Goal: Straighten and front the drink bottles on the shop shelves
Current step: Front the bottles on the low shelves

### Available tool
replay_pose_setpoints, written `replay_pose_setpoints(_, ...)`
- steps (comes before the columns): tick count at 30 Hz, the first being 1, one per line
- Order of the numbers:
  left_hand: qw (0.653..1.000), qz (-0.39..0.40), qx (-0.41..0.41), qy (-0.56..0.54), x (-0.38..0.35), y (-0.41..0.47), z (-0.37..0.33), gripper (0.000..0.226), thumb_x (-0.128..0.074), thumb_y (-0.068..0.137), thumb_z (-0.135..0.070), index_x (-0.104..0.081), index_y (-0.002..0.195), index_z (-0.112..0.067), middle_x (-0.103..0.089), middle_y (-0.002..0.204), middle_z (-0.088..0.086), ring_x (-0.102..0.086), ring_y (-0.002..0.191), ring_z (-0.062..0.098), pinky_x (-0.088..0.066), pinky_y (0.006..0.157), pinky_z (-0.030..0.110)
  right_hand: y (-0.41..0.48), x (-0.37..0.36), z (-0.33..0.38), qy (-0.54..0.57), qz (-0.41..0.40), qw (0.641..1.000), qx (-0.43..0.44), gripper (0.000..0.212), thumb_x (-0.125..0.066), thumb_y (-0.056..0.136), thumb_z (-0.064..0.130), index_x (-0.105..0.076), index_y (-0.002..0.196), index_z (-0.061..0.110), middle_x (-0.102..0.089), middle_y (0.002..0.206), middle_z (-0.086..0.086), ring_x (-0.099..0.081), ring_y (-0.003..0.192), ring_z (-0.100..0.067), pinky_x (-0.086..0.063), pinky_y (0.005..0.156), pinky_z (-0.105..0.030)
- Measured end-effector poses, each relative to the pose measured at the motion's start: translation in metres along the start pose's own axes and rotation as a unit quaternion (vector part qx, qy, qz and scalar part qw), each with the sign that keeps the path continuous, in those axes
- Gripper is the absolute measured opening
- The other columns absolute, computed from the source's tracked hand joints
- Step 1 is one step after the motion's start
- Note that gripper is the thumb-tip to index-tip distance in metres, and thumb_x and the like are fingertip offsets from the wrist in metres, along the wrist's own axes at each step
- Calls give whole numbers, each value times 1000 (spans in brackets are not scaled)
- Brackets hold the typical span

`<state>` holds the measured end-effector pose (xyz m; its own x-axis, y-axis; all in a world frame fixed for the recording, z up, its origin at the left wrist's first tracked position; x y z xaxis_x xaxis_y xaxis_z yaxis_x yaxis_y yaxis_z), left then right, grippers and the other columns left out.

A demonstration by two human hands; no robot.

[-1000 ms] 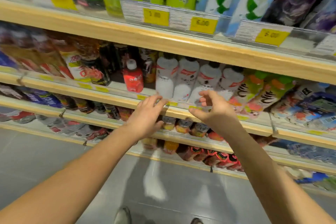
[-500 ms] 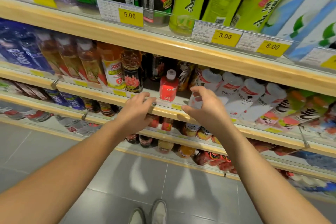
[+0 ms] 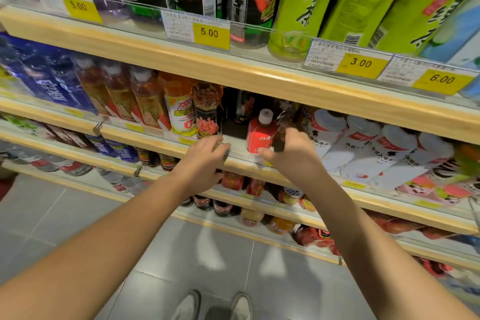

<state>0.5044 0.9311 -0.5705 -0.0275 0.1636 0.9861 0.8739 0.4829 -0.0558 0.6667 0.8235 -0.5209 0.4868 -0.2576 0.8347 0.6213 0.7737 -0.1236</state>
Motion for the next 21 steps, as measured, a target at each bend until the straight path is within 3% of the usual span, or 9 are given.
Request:
replay_pose_setpoints(3, 999, -21, -32, 0, -3, 3, 2, 61, -73, 81, -25, -50, 137, -16, -44, 143, 11, -43, 132, 31, -39, 109, 43, 7, -6, 15, 2, -6, 999, 38, 25, -72, 90, 38, -61, 89, 15, -60, 79, 4, -56, 75, -15, -42, 59, -21)
replay_pose_setpoints(5, 998, -37, -40, 12, -5, 2, 6, 63, -71, 84, -27, -47, 141, -19, -44, 143, 7, -43, 132, 28, -38, 110, 41, 15, -10, 22, -5, -17, 999, 40, 29, -68, 92, 35, -60, 72, 15, -57, 63, 7, -54, 62, -14, -33, 50, -16)
replay_pose_setpoints(8, 998, -55, -38, -9, -11, -2, 10, 66, -67, 84, -15, -43, 146, -18, -41, 146, 6, -38, 136, 29, -33, 114, 42, 27, -18, 20, -5, -25, 1000, 2, 41, -64, 92, 38, -54, 56, 20, -54, 51, 8, -53, 55, -9, -30, 50, -19)
replay_pose_setpoints(12, 996, -86, -36, -3, -12, -6, 4, 71, -71, 75, -9, -49, 142, -10, -49, 140, 13, -44, 127, 35, -36, 111, 46, 40, -37, 7, -2, -4, 998, -57, 35, -62, 89, 47, -56, 68, 20, -58, 56, 5, -57, 59, -15, -32, 50, -21)
replay_pose_setpoints(15, 995, -89, -42, 4, -11, -6, 3, 69, -71, 76, -12, -49, 142, -9, -49, 139, 14, -45, 125, 35, -36, 110, 46, 45, -47, -1, -18, 5, 996, -89, 45, -67, 87, 56, -49, 64, 22, -52, 59, 6, -53, 57, -14, -30, 48, -24)
replay_pose_setpoints(21, 997, -61, -36, 12, -15, -6, 6, 76, -65, 84, -20, -32, 152, -17, -33, 150, 8, -33, 135, 29, -23, 117, 40, 39, -39, 2, 11, -57, 997, -56, 43, -79, 82, 52, -55, 94, 18, -63, 80, -1, -62, 78, -22, -43, 63, -30)
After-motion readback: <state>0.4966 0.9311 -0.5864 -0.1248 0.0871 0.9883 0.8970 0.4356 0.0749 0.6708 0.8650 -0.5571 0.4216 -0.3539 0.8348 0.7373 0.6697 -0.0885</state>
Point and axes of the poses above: each hand's wrist, its own y-axis towards the middle knuckle, its own x-axis out of the back of the hand, z = x × y, the point moved 10 cm from there along y, towards the middle knuckle
